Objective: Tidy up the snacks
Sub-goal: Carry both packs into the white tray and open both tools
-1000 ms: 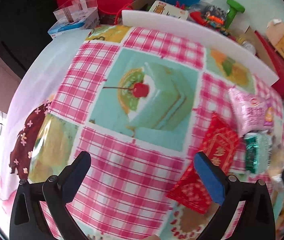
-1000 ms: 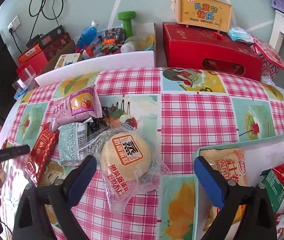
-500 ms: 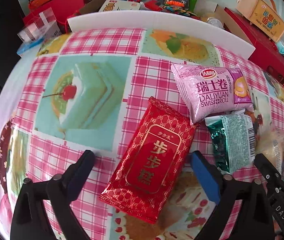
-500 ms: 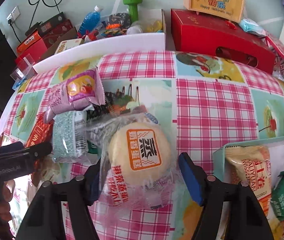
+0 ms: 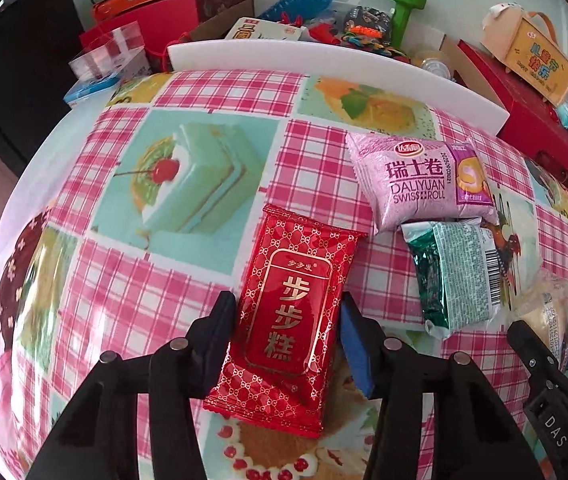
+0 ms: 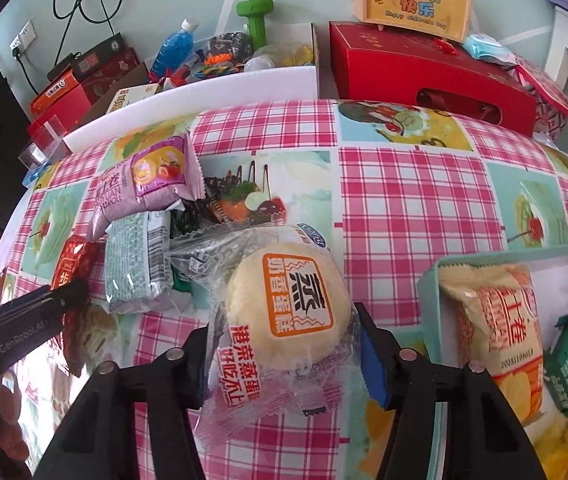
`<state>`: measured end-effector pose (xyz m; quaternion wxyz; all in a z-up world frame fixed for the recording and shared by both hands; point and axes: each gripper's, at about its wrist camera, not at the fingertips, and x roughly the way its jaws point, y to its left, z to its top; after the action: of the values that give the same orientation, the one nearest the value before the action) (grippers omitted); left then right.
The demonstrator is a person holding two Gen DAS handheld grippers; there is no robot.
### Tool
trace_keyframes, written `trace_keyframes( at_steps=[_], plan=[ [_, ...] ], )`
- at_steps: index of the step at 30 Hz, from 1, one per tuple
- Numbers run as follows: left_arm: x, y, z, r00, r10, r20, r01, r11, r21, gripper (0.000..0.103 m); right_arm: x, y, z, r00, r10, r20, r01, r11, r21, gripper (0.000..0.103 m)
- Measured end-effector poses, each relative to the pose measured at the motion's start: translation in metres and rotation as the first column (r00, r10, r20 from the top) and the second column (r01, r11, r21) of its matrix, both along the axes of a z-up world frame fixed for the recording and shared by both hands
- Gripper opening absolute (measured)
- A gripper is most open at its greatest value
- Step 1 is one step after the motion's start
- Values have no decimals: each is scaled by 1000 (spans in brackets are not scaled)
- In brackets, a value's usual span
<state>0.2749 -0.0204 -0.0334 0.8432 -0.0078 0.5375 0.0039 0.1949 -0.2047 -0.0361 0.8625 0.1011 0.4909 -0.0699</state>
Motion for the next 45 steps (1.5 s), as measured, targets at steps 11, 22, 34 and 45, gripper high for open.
trace_keyframes(
  at_steps=[11, 22, 34, 45],
  plan=[
    [-45, -4, 2, 998, 63, -5, -63, 997, -36, 52, -33, 1, 3, 1000, -21, -16, 21, 999, 31, 59],
    [-78, 5, 12, 999, 50, -6, -50, 987, -153, 51, -77, -9, 25, 998, -62, 23, 61, 996, 65, 59],
    [-90, -22, 52, 996, -44, 83, 61, 972, -226, 51, -100, -31, 62, 985, -126, 117, 116, 989, 86, 59],
    [-121, -121, 70, 934, -324, 153, 353, 906, -233, 51, -149, -120, 86, 914, -376, 154, 372, 927, 59, 59]
  ],
)
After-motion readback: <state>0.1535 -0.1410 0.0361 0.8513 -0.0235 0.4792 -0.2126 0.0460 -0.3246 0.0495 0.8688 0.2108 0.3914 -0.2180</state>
